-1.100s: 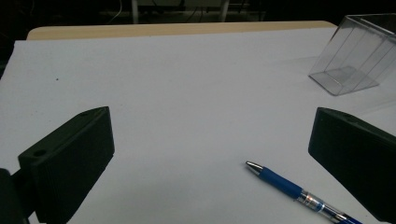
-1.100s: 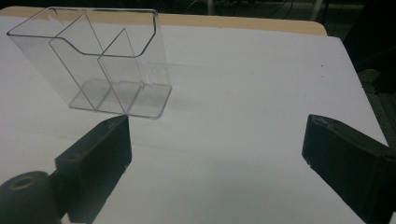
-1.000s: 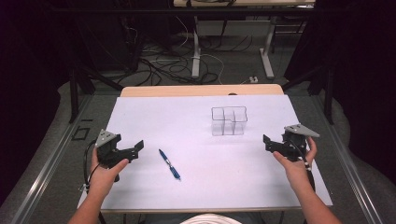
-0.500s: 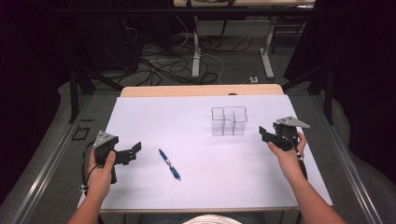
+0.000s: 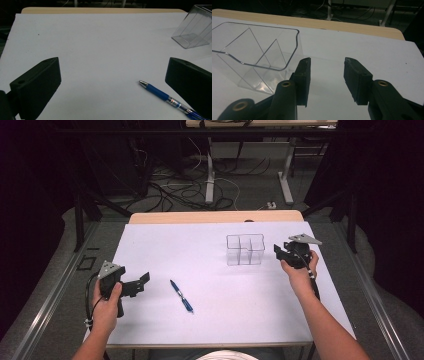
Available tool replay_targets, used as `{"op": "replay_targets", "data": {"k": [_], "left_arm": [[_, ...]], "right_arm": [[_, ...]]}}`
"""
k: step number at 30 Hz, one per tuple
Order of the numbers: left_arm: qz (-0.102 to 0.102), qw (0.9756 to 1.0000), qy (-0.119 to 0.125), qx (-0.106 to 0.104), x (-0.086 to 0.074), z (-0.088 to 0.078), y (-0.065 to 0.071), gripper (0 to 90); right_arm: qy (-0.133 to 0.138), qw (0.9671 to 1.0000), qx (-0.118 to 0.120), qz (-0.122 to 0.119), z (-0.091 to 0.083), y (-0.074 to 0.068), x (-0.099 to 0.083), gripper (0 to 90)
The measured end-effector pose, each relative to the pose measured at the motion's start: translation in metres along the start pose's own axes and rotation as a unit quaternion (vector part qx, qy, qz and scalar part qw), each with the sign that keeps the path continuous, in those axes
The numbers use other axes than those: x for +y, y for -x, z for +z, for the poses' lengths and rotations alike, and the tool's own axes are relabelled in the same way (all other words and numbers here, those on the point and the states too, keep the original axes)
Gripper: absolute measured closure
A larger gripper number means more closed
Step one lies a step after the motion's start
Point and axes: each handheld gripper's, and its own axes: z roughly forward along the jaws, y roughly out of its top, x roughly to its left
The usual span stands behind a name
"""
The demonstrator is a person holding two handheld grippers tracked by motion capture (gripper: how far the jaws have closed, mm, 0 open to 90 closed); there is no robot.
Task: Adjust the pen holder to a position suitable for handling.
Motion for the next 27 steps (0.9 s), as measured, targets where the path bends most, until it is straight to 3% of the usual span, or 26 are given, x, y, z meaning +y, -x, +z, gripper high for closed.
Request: {"op": "replay_targets", "data": {"k": [4, 8, 13, 27], "left_arm": [[-0.005, 1.0, 0.001, 0.001, -0.001, 0.0, 0.0, 0.2], [-0.003, 1.0, -0.002, 0.002, -0.002, -0.001, -0.001, 0.2], [-0.008, 0.9999, -0.006, 0.002, -0.003, -0.001, -0.002, 0.2], [-0.009, 0.9999, -0.007, 0.005, -0.003, -0.001, -0.003, 0.2]], "right_arm": [[-0.015, 0.9998, -0.008, -0.004, 0.009, -0.001, 0.0, 56.6], [-0.025, 0.9996, -0.014, -0.008, 0.018, 0.0, -0.001, 62.1], [-0.041, 0.9991, -0.005, 0.0, 0.029, 0.001, -0.004, 68.9], [-0.067, 0.9971, 0.025, -0.023, 0.054, -0.007, -0.014, 85.5]]}}
